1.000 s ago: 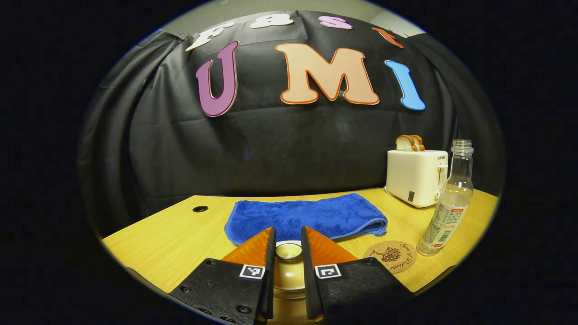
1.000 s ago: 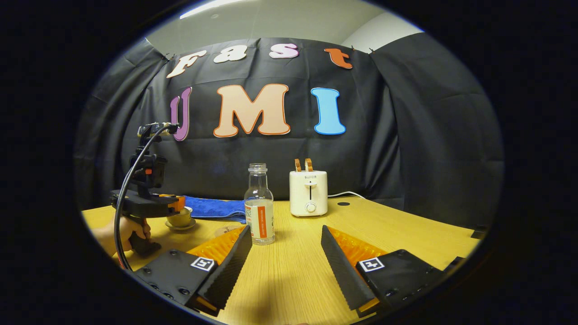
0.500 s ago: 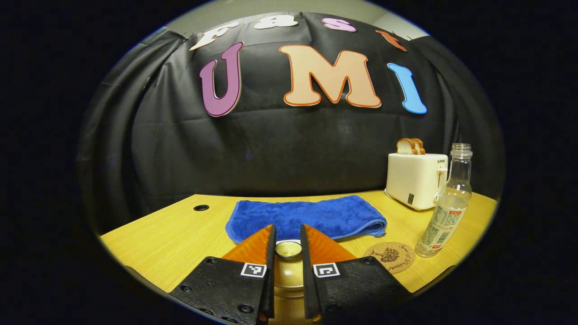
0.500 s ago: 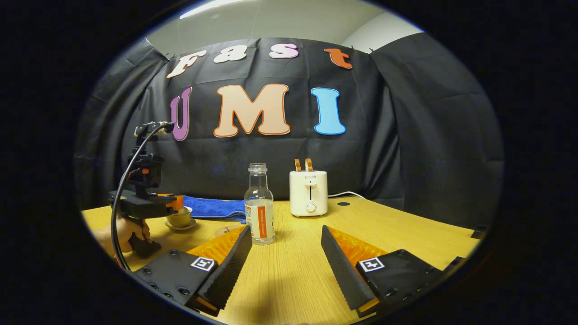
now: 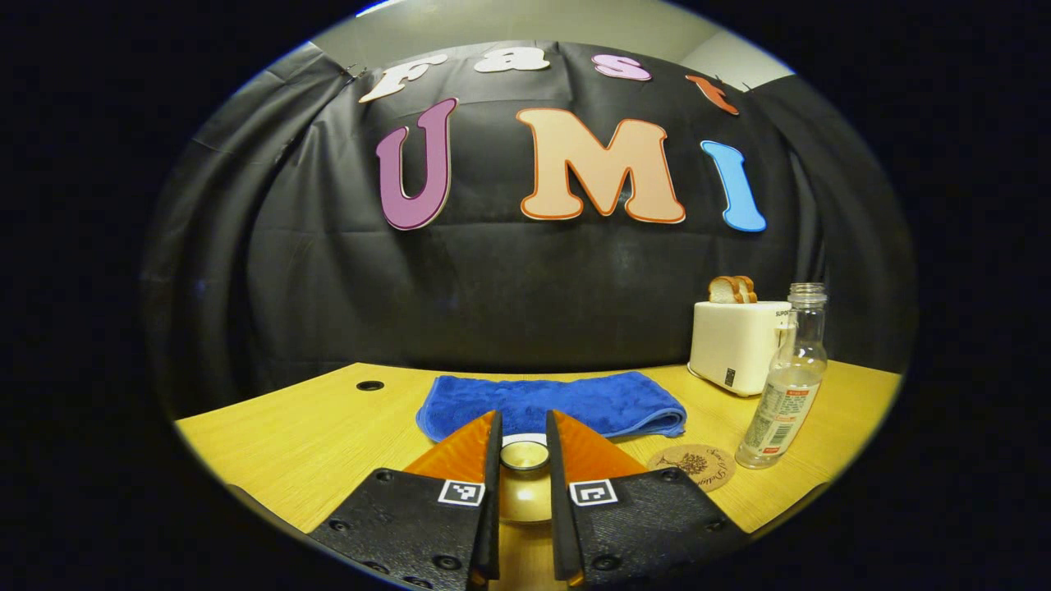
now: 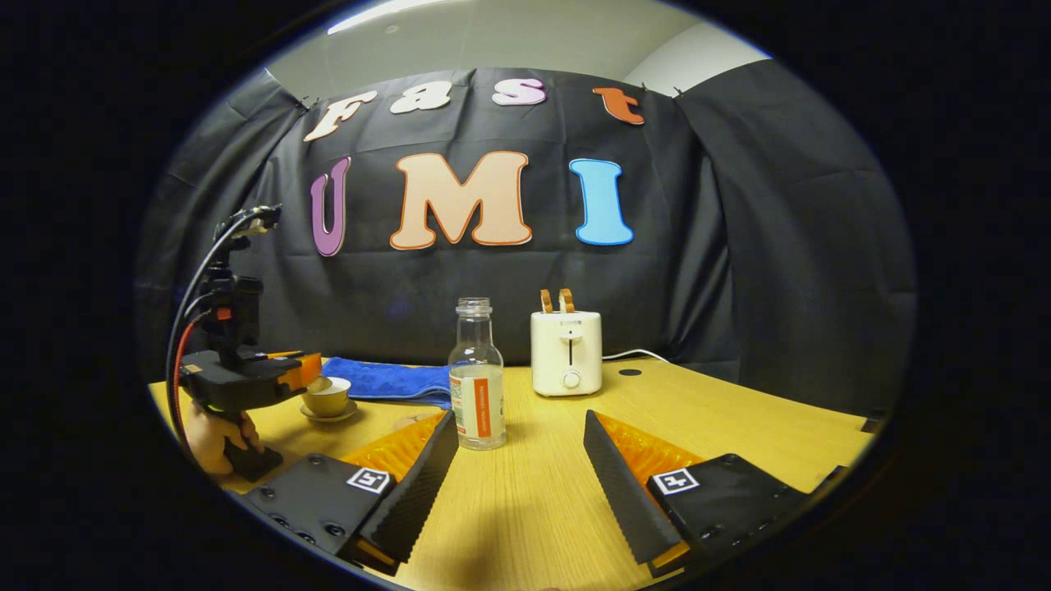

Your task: Open the teacup lid with one hand, grasp the water bottle and pour water into the teacup with the other hand; after pouring, place the water bottle on the coaster and then close the teacup lid.

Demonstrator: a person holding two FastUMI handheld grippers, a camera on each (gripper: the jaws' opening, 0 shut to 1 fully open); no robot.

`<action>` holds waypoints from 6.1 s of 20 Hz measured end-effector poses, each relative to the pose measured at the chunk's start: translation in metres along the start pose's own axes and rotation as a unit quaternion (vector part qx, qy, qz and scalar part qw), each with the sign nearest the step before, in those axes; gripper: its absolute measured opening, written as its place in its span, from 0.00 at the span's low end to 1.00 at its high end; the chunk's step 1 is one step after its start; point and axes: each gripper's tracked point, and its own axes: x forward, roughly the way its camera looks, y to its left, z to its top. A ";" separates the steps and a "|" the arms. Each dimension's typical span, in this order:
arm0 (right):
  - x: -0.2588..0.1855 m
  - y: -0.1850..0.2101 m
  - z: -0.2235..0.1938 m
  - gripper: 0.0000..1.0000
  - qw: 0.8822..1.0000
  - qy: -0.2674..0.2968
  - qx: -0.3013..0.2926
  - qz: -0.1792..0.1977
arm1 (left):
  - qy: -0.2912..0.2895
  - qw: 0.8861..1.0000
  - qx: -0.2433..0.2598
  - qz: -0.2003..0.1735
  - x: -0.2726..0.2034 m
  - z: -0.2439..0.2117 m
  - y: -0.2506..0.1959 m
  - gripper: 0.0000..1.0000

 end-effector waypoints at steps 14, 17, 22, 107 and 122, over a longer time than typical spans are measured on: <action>0.095 0.042 -0.007 0.95 1.000 0.006 0.000 0.014 | -0.009 0.999 0.000 -0.034 -0.114 0.004 0.062 0.23; 0.117 0.046 -0.009 0.99 1.000 0.010 0.000 0.011 | -0.007 1.000 0.000 -0.026 -0.116 0.002 0.073 0.22; 0.149 0.050 -0.020 0.99 0.999 0.043 0.000 0.007 | -0.008 1.000 0.001 -0.029 -0.115 0.003 0.072 0.23; 0.122 0.226 -0.044 0.71 0.430 -0.145 -0.885 0.105 | -0.006 0.999 -0.003 -0.036 -0.110 -0.001 0.104 0.23; 0.113 0.214 -0.064 0.73 0.606 -0.068 -0.774 0.169 | -0.007 1.000 -0.001 -0.031 -0.109 -0.001 0.107 0.23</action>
